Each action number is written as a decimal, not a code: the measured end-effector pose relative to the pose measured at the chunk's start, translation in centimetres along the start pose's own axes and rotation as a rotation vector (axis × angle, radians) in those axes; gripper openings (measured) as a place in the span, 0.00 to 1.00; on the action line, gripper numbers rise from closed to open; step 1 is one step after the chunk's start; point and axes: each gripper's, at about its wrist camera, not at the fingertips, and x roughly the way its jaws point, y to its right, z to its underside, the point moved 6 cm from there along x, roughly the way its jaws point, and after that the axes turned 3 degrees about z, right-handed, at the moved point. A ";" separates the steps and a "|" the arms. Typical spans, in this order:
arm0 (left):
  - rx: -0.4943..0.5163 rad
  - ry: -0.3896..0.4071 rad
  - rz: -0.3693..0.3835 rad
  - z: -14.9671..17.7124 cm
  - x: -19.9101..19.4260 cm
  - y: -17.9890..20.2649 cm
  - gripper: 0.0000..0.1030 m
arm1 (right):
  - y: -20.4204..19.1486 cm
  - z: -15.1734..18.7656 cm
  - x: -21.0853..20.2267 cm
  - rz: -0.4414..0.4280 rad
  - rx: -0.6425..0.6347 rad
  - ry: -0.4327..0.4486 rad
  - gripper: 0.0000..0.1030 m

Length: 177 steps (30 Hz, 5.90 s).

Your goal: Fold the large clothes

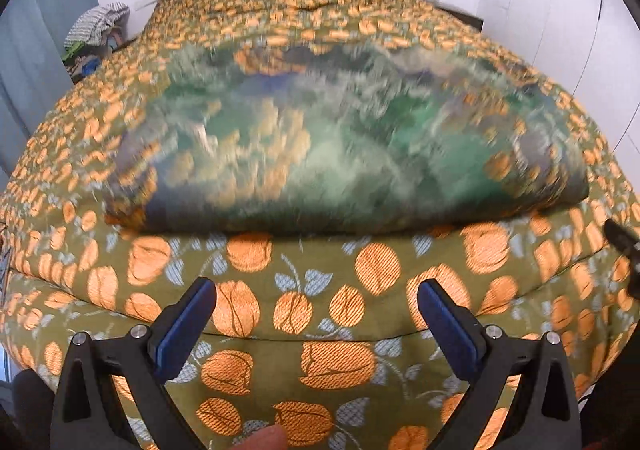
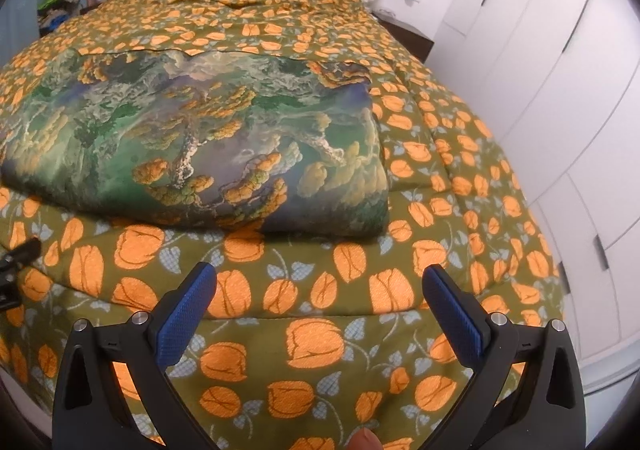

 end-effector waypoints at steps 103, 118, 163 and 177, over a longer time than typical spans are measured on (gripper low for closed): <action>0.413 -0.202 0.279 -21.1 -0.2 16.3 0.29 | -8.4 -8.1 -7.3 -0.368 -0.162 0.527 0.35; 0.117 -0.134 0.276 -23.0 -1.8 -3.5 0.25 | -2.0 -7.1 -4.2 -0.572 0.100 0.318 0.81; -0.157 -0.172 0.439 -13.9 10.4 -23.1 0.37 | -27.4 -24.0 14.6 -0.603 -0.114 -0.167 0.18; -0.147 -0.167 0.421 -13.7 11.3 -23.3 0.38 | -26.9 -16.5 -0.3 -0.781 -0.214 0.079 0.19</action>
